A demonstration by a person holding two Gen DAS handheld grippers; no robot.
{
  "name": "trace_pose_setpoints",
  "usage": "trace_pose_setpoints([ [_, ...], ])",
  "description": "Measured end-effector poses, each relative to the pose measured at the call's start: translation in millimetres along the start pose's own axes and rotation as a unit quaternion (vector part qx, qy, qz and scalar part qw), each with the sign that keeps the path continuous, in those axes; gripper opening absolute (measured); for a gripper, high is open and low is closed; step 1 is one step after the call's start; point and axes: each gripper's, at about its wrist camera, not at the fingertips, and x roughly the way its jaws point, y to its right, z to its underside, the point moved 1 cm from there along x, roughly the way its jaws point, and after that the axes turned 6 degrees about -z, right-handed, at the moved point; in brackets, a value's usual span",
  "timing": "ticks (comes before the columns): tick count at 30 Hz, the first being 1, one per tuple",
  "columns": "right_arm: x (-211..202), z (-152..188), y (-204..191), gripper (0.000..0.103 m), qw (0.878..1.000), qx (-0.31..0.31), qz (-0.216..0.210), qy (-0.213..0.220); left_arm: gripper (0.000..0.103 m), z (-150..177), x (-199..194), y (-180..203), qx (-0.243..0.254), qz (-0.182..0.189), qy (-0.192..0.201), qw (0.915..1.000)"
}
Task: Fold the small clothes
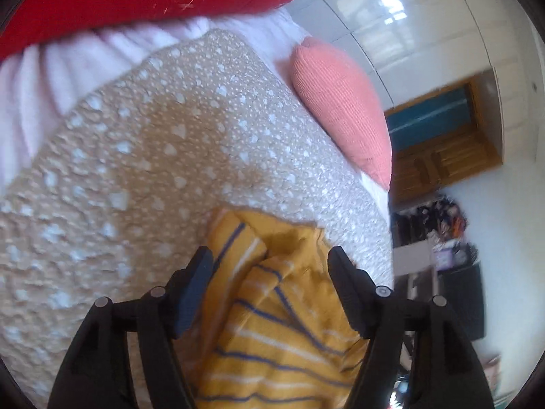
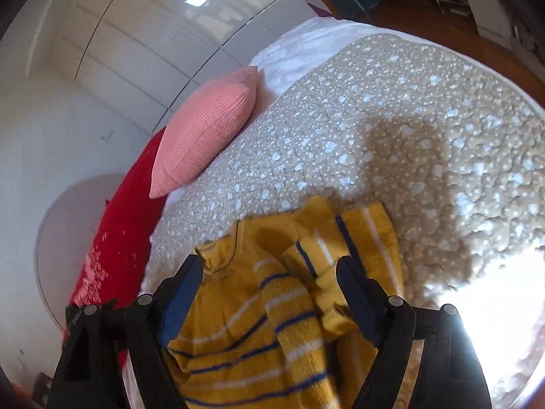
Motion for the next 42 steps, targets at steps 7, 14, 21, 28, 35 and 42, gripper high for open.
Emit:
trace_pose_setpoints([
  [7, -52.2, 70.2, -5.7, 0.085, 0.99, -0.121, 0.069, -0.035, 0.071, 68.3, -13.3, -16.3, 0.124, -0.04, -0.04, 0.9906],
  [14, -43.8, 109.2, 26.3, 0.012, 0.991, -0.086, 0.064, -0.077, 0.058, 121.0, 15.0, -22.7, 0.198, -0.1, -0.067, 0.9728],
  [21, -83.3, 85.3, 46.4, 0.006, 0.994, -0.04, 0.096, -0.015, 0.009, 102.5, -8.5, 5.3, 0.243, -0.197, -0.032, 0.9493],
  [28, -112.7, 87.7, 67.6, 0.013, 0.983, -0.028, 0.182, 0.007, 0.036, 113.4, -37.2, -11.4, 0.222, -0.199, 0.009, 0.9544],
  [35, -107.4, 76.8, -10.7, 0.029, 0.99, -0.097, 0.104, 0.022, 0.075, 120.0, -41.9, -2.5, 0.186, -0.194, 0.138, 0.9531],
  [42, -5.2, 59.8, -58.7, 0.036, 0.988, -0.117, 0.096, -0.025, 0.075, 110.6, -4.9, -40.6, 0.131, -0.137, 0.119, 0.9747],
])
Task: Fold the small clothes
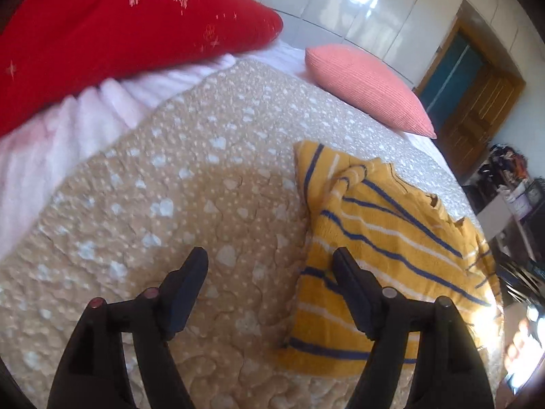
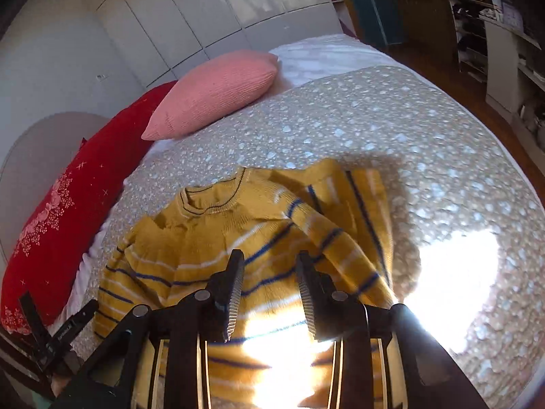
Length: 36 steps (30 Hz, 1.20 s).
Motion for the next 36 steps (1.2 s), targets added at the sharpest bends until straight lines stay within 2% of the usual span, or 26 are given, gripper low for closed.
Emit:
trace_pose_setpoints([
  [2, 32.8, -15.6, 4.5, 0.045, 1.0, 0.018, 0.003, -0.021, 0.075, 4.2, -1.2, -8.7, -0.007, 0.034, 0.001, 0.9994],
  [3, 47.1, -23.1, 13.8, 0.045, 0.999, 0.029, 0.012, -0.027, 0.075, 4.3, -4.7, -13.3, -0.013, 0.05, 0.005, 0.9986],
  [5, 70.0, -38.3, 36.3, 0.044, 0.996, 0.043, 0.068, -0.034, 0.081, 2.5, -8.0, -21.2, -0.027, 0.061, 0.009, 0.9977],
  [6, 73.0, -43.6, 50.8, 0.044, 0.994, 0.048, 0.093, -0.034, 0.081, 1.3, -7.8, -24.1, -0.031, 0.063, 0.008, 0.9975],
  [8, 78.0, -53.8, 68.2, 0.044, 0.982, 0.056, 0.18, -0.027, 0.081, -1.8, -5.1, -27.1, -0.029, 0.069, -0.007, 0.9971],
  [10, 63.4, -59.8, 76.5, 0.045, 0.976, 0.066, 0.208, -0.007, 0.081, -4.4, -4.2, -27.6, -0.018, 0.065, -0.018, 0.9975],
  [12, 42.1, -60.1, 63.2, 0.046, 0.978, 0.071, 0.192, 0.024, 0.081, -8.5, -5.4, -30.1, -0.01, 0.054, -0.025, 0.9982],
  [13, 34.0, -58.9, 50.1, 0.052, 0.98, 0.062, 0.184, 0.033, 0.081, -9.0, -8.5, -31.2, -0.006, 0.049, -0.025, 0.9985],
  [14, 26.9, -57.4, 31.9, 0.06, 0.982, 0.042, 0.182, 0.04, 0.081, -9.4, -11.3, -33.0, -0.005, 0.043, -0.022, 0.9988],
  [17, 17.5, -47.7, -35.2, 0.073, 0.985, -0.04, 0.158, 0.052, 0.081, -13.0, -22.7, -48.7, -0.022, 0.035, -0.008, 0.9991],
  [19, 25.5, -38.4, -83.4, 0.073, 0.989, -0.089, 0.109, 0.033, 0.081, -15.5, -28.1, -63.4, -0.049, 0.048, -0.006, 0.9977],
  [21, 47.7, -25.3, -127.4, 0.072, 0.991, -0.126, 0.052, -0.011, 0.081, -17.1, -31.7, -79.7, -0.075, 0.051, -0.005, 0.9959],
  [22, 61.5, -16.4, -151.2, 0.063, 0.988, -0.148, 0.03, -0.035, 0.081, -17.4, -33.0, -84.9, -0.082, 0.05, -0.004, 0.9954],
  [23, 72.6, -5.6, -170.8, 0.047, 0.984, -0.169, 0.021, -0.048, 0.081, -18.3, -35.5, -92.9, -0.092, 0.051, -0.001, 0.9944],
  [25, 102.1, 12.0, -208.1, 0.039, 0.974, -0.214, 0.025, -0.073, 0.081, -18.8, -40.9, -102.3, -0.102, 0.051, 0.007, 0.9934],
  [27, 135.5, 23.0, -232.5, 0.039, 0.966, -0.239, 0.036, -0.094, 0.081, -20.4, -46.1, -111.9, -0.107, 0.044, 0.017, 0.9932],
  [30, 195.9, 30.9, -244.1, 0.039, 0.954, -0.249, 0.095, -0.138, 0.081, -21.8, -49.1, -121.2, -0.105, 0.012, 0.031, 0.9939],
  [31, 211.5, 34.7, -243.5, 0.039, 0.952, -0.246, 0.1, -0.156, 0.081, -21.9, -48.9, -124.2, -0.107, 0.01, 0.03, 0.9938],
  [34, 228.7, 38.1, -253.6, 0.042, 0.947, -0.256, 0.115, -0.157, 0.081, -21.1, -47.5, -131.8, -0.12, 0.014, 0.022, 0.9925],
  [36, 224.7, 37.7, -258.4, 0.042, 0.946, -0.26, 0.102, -0.163, 0.081, -20.6, -50.2, -134.7, -0.123, 0.007, 0.024, 0.992],
])
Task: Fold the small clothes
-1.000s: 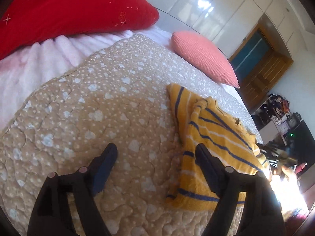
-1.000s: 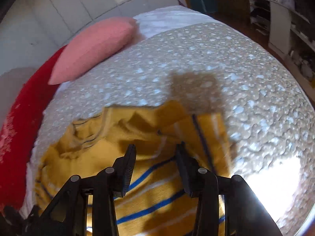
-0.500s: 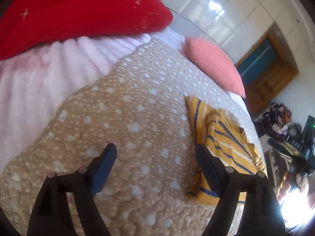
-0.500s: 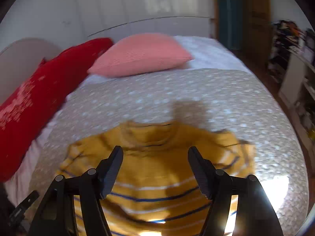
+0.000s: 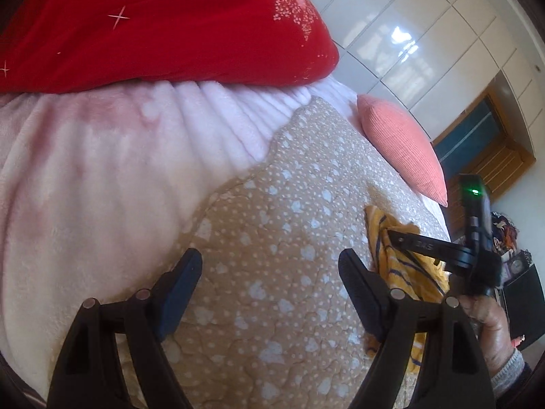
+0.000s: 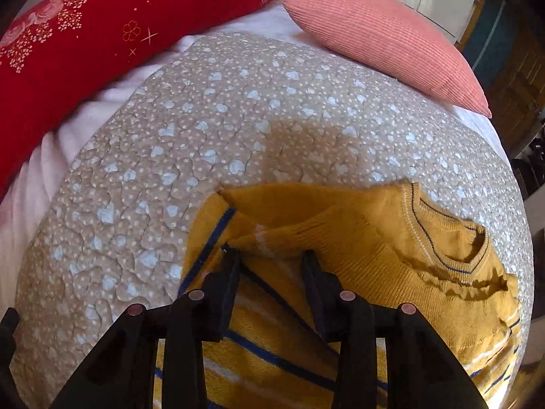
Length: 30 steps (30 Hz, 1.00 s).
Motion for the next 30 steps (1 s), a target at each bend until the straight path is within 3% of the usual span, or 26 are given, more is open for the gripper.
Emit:
trace_pose_setpoints([
  [3, -19.9, 6.7, 3.4, 0.045, 1.0, 0.014, -0.023, 0.01, 0.081, 0.5, -5.2, 0.2, -0.002, 0.006, 0.005, 1.0],
  [7, -42.7, 19.8, -13.1, 0.077, 0.998, 0.011, -0.046, 0.027, 0.081, 1.2, -4.8, 2.4, -0.004, 0.008, 0.002, 1.0],
  [9, -42.8, 24.4, -24.4, 0.081, 0.999, -0.003, -0.044, 0.017, 0.081, 2.7, -4.3, 1.6, -0.01, 0.013, -0.004, 0.9999],
  [11, -34.4, 30.4, -35.9, 0.081, 1.0, -0.021, -0.019, 0.002, 0.081, 4.3, -4.6, 0.9, -0.012, 0.018, -0.008, 0.9997],
  [14, -9.2, 44.4, -52.1, 0.082, 0.996, -0.062, 0.059, -0.027, 0.081, 5.8, -6.3, 1.2, -0.008, 0.015, -0.006, 0.9998],
  [17, 0.1, 55.5, -67.8, 0.083, 0.988, -0.095, 0.121, -0.005, 0.081, 6.1, -7.2, 2.2, -0.006, 0.011, -0.003, 0.9999],
  [18, -0.2, 56.2, -70.0, 0.082, 0.987, -0.096, 0.126, -0.003, 0.081, 6.1, -7.0, 2.2, -0.006, 0.013, -0.004, 0.9999],
  [19, -1.1, 56.0, -70.1, 0.074, 0.988, -0.093, 0.121, -0.003, 0.081, 6.3, -7.3, 3.2, -0.004, 0.015, -0.004, 0.9999],
  [21, -6.6, 54.7, -66.7, 0.046, 0.989, -0.088, 0.116, -0.003, 0.081, 7.3, -7.9, 7.2, 0.003, 0.018, -0.004, 0.9998],
  [22, -10.4, 54.5, -64.0, 0.024, 0.989, -0.089, 0.121, -0.001, 0.081, 7.2, -7.7, 9.1, 0.006, 0.02, -0.003, 0.9998],
  [23, -16.5, 53.7, -59.0, 0.017, 0.99, -0.085, 0.108, 0.002, 0.081, 8.0, -8.1, 11.5, 0.01, 0.021, -0.002, 0.9997],
  [26, -45.5, 50.9, -29.4, 0.014, 0.997, -0.048, 0.058, 0.02, 0.081, 10.5, -7.3, 19.0, 0.025, 0.015, 0.0, 0.9996],
  [30, -96.6, 57.1, 36.6, 0.014, 0.997, 0.024, 0.033, 0.062, 0.081, 13.8, -3.5, 26.9, 0.034, 0.009, -0.002, 0.9994],
])
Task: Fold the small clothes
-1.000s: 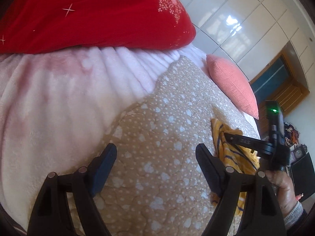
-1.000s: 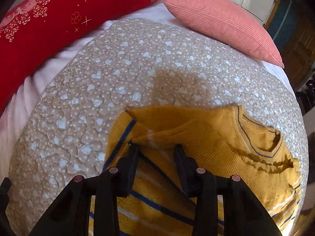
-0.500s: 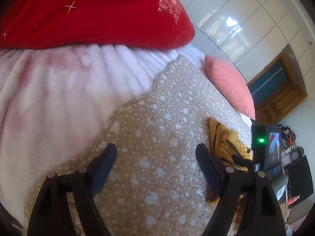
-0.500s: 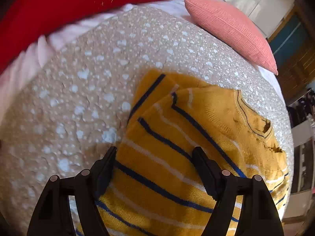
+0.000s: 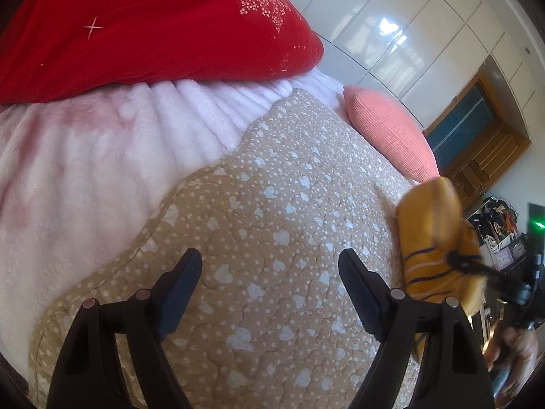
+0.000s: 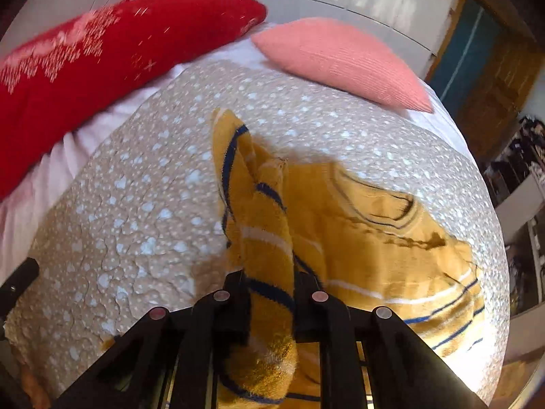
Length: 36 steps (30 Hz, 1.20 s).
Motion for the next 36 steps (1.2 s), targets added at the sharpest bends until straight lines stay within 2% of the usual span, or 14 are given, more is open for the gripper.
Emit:
trace_pose_setpoints([
  [3, -31.5, 9.9, 74.1, 0.013, 0.997, 0.073, 0.017, 0.026, 0.081, 2.8, 0.5, 6.2, 0.01, -0.008, 0.004, 0.9999],
  [6, -48.9, 31.5, 152.3, 0.013, 0.986, 0.156, 0.044, 0.034, 0.081, 6.1, 1.0, 12.9, 0.023, -0.013, 0.005, 0.9996],
  [10, -47.6, 64.2, 235.9, 0.015, 0.971, 0.219, 0.087, 0.03, 0.081, 10.9, 2.0, 22.4, 0.038, -0.015, 0.008, 0.9991],
  [13, -35.7, 88.4, 273.6, 0.034, 0.963, 0.253, 0.099, 0.0, 0.081, 16.0, 2.7, 29.9, 0.052, -0.022, 0.01, 0.9984],
  [14, -40.2, 94.3, 279.3, 0.044, 0.958, 0.256, 0.128, 0.005, 0.081, 17.6, 2.9, 32.6, 0.058, -0.024, 0.01, 0.998],
  [16, -56.5, 101.3, 285.6, 0.057, 0.954, 0.26, 0.15, 0.019, 0.081, 19.5, 3.2, 36.3, 0.066, -0.025, 0.011, 0.9974],
  [19, -93.3, 99.4, 287.4, 0.057, 0.952, 0.261, 0.15, 0.051, 0.081, 19.5, 4.3, 38.9, 0.064, -0.018, 0.009, 0.9977],
  [24, -144.5, 80.5, 257.7, 0.061, 0.963, 0.243, 0.028, 0.114, 0.081, 22.9, 9.2, 49.3, 0.071, -0.018, 0.004, 0.9973],
  [26, -145.6, 76.0, 242.9, 0.074, 0.957, 0.256, -0.054, 0.122, 0.081, 27.4, 11.2, 55.5, 0.08, -0.016, -0.001, 0.9967],
  [28, -137.7, 79.1, 229.9, 0.074, 0.948, 0.271, -0.116, 0.122, 0.081, 32.3, 12.0, 61.1, 0.092, -0.018, -0.003, 0.9956],
  [31, -108.8, 88.2, 218.0, 0.074, 0.942, 0.279, -0.16, 0.095, 0.081, 41.4, 13.5, 68.8, 0.112, -0.023, -0.005, 0.9935],
  [33, -88.9, 107.6, 224.9, 0.067, 0.945, 0.29, -0.137, 0.063, 0.081, 45.5, 14.1, 72.0, 0.12, -0.025, -0.009, 0.9925],
  [35, -65.3, 135.9, 243.6, 0.057, 0.948, 0.308, -0.072, 0.017, 0.081, 48.5, 14.4, 77.0, 0.128, -0.025, -0.009, 0.9915],
  [36, -55.1, 152.6, 256.2, 0.056, 0.949, 0.312, -0.044, -0.002, 0.081, 49.6, 14.1, 80.4, 0.132, -0.023, -0.008, 0.9909],
])
